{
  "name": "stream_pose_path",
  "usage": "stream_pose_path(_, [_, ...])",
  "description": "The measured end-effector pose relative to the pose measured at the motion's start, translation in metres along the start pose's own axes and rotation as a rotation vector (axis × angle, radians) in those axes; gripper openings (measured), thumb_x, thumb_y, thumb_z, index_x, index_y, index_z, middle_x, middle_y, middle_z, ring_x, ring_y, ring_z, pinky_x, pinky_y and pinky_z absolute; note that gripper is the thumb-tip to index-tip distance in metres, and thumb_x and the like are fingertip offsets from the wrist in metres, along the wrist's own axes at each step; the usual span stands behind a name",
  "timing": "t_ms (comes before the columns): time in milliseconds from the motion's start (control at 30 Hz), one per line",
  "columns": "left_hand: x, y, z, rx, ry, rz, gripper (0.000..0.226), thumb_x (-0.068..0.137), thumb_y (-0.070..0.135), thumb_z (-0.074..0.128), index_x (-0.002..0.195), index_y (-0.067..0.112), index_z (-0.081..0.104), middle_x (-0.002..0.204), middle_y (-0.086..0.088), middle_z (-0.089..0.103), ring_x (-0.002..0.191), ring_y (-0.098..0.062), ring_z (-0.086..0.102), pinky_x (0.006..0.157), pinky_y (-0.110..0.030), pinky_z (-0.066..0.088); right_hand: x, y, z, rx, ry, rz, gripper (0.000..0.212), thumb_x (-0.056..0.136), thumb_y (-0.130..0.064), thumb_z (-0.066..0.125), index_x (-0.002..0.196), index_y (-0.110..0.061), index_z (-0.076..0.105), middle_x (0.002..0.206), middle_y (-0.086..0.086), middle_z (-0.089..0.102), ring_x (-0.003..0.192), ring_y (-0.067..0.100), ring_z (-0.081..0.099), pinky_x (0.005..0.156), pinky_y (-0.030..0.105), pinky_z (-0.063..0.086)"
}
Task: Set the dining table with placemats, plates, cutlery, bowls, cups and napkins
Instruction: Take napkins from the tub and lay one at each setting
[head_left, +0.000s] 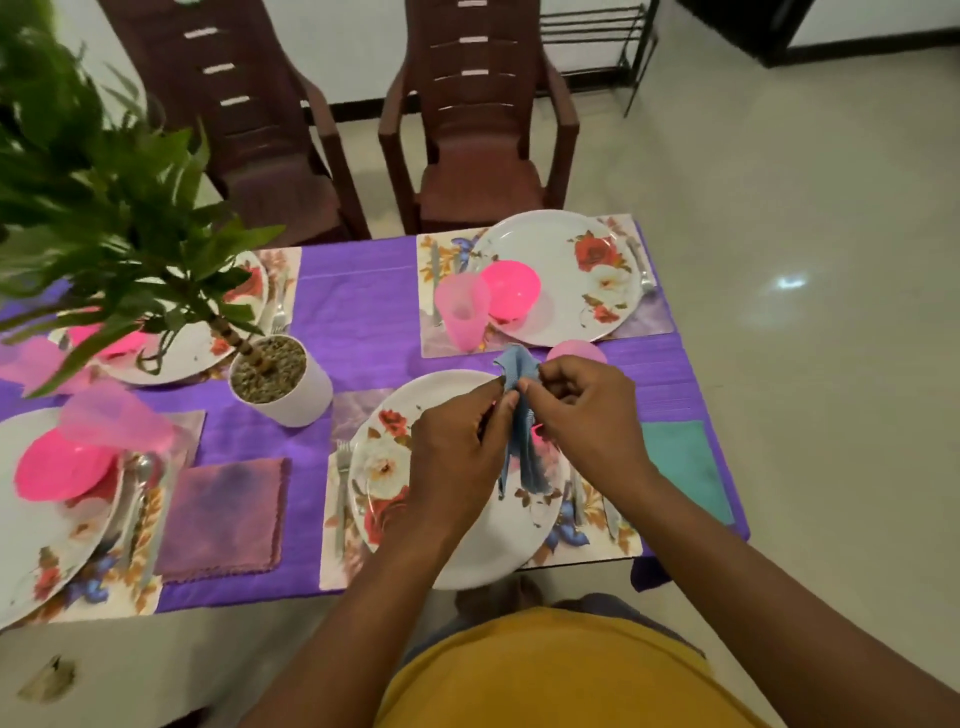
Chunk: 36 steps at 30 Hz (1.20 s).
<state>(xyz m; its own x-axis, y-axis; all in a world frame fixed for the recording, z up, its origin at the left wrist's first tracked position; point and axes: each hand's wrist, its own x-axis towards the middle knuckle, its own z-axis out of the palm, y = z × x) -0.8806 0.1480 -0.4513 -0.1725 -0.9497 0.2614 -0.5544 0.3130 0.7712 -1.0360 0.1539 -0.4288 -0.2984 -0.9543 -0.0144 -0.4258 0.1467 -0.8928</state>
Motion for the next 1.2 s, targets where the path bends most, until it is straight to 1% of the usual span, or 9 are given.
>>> stream_pose_path(200, [0.012, 0.014, 0.02, 0.099, -0.019, 0.139, 0.021, 0.107, 0.028, 0.058, 0.106, 0.016, 0.076, 0.077, 0.003, 0.072, 0.061, -0.005, 0.058, 0.056, -0.024, 0.052, 0.002, 0.003, -0.019, -0.035, 0.087, -0.035, 0.014, 0.096, -0.026, 0.072, 0.098, -0.015, 0.08, 0.08, -0.007, 0.076, 0.071, 0.009, 0.072, 0.069, 0.041, 0.063])
stream_pose_path(367, [0.02, 0.038, 0.041, 0.109, 0.031, 0.229, 0.03, 0.104, 0.023, 0.061, 0.127, 0.008, 0.073, 0.087, -0.002, 0.078, 0.066, -0.012, 0.067, 0.059, -0.026, 0.054, 0.007, -0.002, -0.05, -0.061, 0.199, -0.08, 0.013, 0.095, -0.028, 0.073, 0.101, -0.017, 0.08, 0.084, -0.009, 0.076, 0.074, 0.004, 0.072, 0.071, 0.036, 0.064])
stream_pose_path(600, [0.041, 0.087, 0.099, 0.099, 0.033, 0.207, 0.031, 0.104, 0.017, 0.062, 0.133, 0.012, 0.07, 0.092, -0.003, 0.078, 0.071, -0.01, 0.064, 0.065, -0.023, 0.05, 0.026, 0.022, -0.116, -0.136, 0.208, -0.22, 0.014, 0.098, -0.023, 0.069, 0.102, -0.015, 0.081, 0.085, -0.008, 0.077, 0.073, 0.0, 0.069, 0.072, 0.017, 0.058])
stream_pose_path(733, [0.045, 0.117, 0.152, 0.132, 0.03, 0.183, 0.031, 0.104, 0.013, 0.062, 0.134, 0.013, 0.069, 0.084, -0.001, 0.074, 0.065, -0.008, 0.056, 0.061, -0.021, 0.046, 0.044, 0.054, -0.166, -0.122, 0.147, -0.238, 0.018, 0.1, -0.026, 0.065, 0.099, -0.017, 0.08, 0.084, -0.008, 0.076, 0.071, 0.003, 0.069, 0.07, 0.021, 0.059])
stream_pose_path(867, [0.043, 0.159, 0.215, 0.157, 0.029, 0.158, 0.011, 0.097, 0.008, 0.066, 0.106, 0.009, 0.07, 0.078, -0.005, 0.071, 0.064, -0.022, 0.064, 0.055, -0.04, 0.051, 0.062, 0.082, -0.232, -0.063, 0.062, -0.213, 0.023, 0.094, -0.04, 0.072, 0.093, -0.018, 0.079, 0.08, -0.009, 0.075, 0.069, 0.005, 0.07, 0.066, 0.023, 0.059])
stream_pose_path(933, [0.038, 0.188, 0.244, 0.18, 0.043, 0.123, 0.009, 0.091, 0.012, 0.066, 0.1, 0.011, 0.067, 0.073, 0.0, 0.068, 0.061, -0.019, 0.062, 0.052, -0.034, 0.046, 0.068, 0.097, -0.266, -0.035, 0.045, -0.191, 0.025, 0.09, -0.043, 0.076, 0.088, -0.018, 0.078, 0.076, -0.009, 0.074, 0.068, 0.006, 0.07, 0.065, 0.025, 0.059])
stream_pose_path(1033, [0.027, 0.223, 0.281, 0.109, 0.004, 0.068, 0.03, 0.091, 0.026, 0.067, 0.12, 0.017, 0.067, 0.077, 0.009, 0.067, 0.06, -0.009, 0.062, 0.056, -0.036, 0.051, 0.073, 0.12, -0.308, -0.04, 0.044, -0.208, 0.022, 0.092, -0.038, 0.075, 0.085, -0.018, 0.077, 0.073, -0.009, 0.073, 0.067, 0.006, 0.069, 0.065, 0.03, 0.058])
stream_pose_path(1100, [0.021, 0.239, 0.302, -0.003, -0.049, 0.027, 0.058, 0.09, 0.023, 0.07, 0.146, 0.024, 0.056, 0.083, 0.009, 0.069, 0.059, -0.012, 0.064, 0.059, -0.036, 0.055, 0.076, 0.136, -0.333, -0.072, 0.037, -0.238, 0.023, 0.097, -0.033, 0.07, 0.082, -0.016, 0.075, 0.071, -0.008, 0.071, 0.065, 0.008, 0.068, 0.063, 0.031, 0.056])
stream_pose_path(1200, [0.014, 0.258, 0.325, -0.085, -0.089, -0.039, 0.073, 0.09, 0.017, 0.072, 0.156, 0.032, 0.045, 0.089, 0.011, 0.07, 0.059, -0.019, 0.064, 0.061, -0.039, 0.057, 0.08, 0.156, -0.367, -0.118, 0.022, -0.28, 0.022, 0.098, -0.027, 0.066, 0.08, -0.014, 0.071, 0.068, -0.006, 0.068, 0.063, 0.011, 0.065, 0.06, 0.031, 0.052])
